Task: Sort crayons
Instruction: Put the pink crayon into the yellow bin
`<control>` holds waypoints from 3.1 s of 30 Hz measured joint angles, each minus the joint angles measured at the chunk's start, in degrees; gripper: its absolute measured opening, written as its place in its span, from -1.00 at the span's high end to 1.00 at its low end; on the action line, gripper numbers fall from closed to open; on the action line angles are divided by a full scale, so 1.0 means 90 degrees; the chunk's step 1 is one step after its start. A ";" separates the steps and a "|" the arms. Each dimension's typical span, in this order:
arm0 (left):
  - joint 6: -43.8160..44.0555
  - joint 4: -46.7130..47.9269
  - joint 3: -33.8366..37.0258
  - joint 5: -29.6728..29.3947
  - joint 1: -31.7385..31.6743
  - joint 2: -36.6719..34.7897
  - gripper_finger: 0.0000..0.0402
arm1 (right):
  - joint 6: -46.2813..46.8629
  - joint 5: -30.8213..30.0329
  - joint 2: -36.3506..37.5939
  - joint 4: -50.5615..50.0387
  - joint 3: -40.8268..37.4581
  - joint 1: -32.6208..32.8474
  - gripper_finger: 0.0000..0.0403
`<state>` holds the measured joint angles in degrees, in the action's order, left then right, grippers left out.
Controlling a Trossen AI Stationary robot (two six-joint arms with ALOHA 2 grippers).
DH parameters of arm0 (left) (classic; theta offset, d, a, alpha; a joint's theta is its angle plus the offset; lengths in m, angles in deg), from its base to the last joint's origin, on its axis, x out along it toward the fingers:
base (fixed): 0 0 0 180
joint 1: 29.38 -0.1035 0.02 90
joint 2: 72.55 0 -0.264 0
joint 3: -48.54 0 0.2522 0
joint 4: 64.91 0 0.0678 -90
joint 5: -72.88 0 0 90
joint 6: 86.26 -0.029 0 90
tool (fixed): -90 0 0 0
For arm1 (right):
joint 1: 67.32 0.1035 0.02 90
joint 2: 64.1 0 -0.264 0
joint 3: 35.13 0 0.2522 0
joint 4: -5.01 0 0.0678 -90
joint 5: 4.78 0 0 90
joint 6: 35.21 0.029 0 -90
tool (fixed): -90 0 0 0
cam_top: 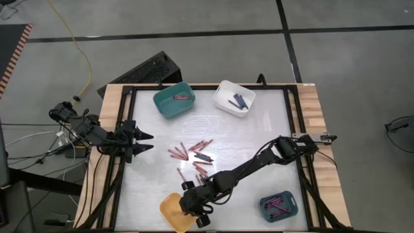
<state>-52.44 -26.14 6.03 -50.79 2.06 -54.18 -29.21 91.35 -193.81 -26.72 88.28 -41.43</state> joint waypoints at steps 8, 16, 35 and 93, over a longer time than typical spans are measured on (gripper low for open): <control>0.0007 0.0000 0.0000 0.0002 0.0002 0.0000 -0.14 | -0.0140 -0.0116 0.0223 -0.1157 0.0176 -0.0150 0.40; -0.0069 0.0002 0.0000 0.0005 0.0002 0.0000 -0.14 | 0.0003 -0.1056 0.0777 -0.4614 0.0548 -0.0251 0.41; -0.0325 0.0000 0.0000 -0.0131 0.0000 0.0000 -0.14 | 0.0119 -0.1004 0.0658 -0.4726 -0.0874 0.0245 0.41; -0.1938 -0.1949 0.2305 0.1022 0.0306 -0.1962 -0.14 | -0.0424 -0.0012 0.0708 0.2196 -0.1363 -0.0170 0.97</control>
<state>-69.88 -43.67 26.77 -41.59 4.81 -71.84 -33.03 91.24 -187.44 -6.95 76.02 -42.96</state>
